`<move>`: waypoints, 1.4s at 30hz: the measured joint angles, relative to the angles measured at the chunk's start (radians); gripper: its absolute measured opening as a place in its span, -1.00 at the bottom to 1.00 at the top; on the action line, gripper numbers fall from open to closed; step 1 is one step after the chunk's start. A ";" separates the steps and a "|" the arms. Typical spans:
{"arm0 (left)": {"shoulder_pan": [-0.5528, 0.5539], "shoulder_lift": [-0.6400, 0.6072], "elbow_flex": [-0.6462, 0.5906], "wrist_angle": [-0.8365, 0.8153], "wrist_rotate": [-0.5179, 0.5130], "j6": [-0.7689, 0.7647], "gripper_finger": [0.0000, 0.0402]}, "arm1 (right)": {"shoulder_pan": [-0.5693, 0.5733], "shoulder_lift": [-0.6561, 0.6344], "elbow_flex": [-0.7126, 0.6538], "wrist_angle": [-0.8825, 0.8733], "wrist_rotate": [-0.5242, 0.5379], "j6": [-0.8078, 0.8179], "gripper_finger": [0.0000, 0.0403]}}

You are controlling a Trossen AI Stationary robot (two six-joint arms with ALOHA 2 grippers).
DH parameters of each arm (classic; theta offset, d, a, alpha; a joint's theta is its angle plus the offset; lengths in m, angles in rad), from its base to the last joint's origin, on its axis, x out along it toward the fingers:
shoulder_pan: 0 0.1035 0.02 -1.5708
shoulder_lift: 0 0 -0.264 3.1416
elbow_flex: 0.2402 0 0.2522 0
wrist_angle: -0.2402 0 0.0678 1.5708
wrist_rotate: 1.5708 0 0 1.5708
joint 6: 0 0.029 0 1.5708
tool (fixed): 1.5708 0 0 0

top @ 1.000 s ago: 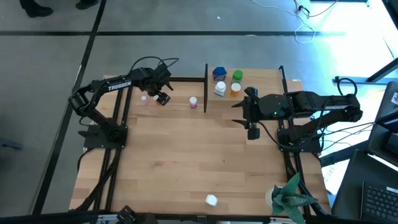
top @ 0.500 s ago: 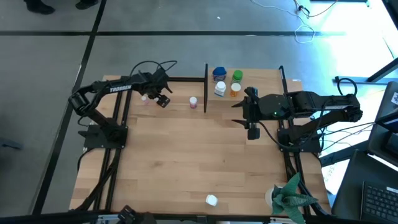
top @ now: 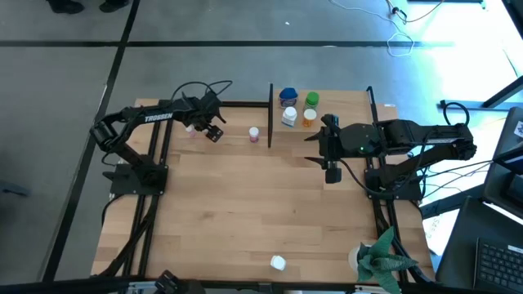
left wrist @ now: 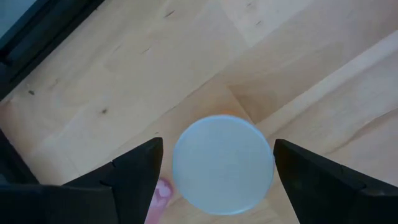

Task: Pick and place medicine bottles onto shelf by color
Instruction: Put the orange medicine bottle on the shelf

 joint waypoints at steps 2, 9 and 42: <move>-0.002 0.000 0.000 0.000 -0.007 -0.001 0.46 | 0.000 0.000 0.000 0.000 0.000 0.000 0.20; -0.005 0.000 0.000 0.000 -0.021 -0.001 0.20 | 0.000 0.000 0.000 0.000 0.000 0.000 0.20; -0.282 -0.089 0.038 -0.141 0.031 -0.152 -0.07 | 0.000 0.000 0.000 0.000 0.000 0.000 0.20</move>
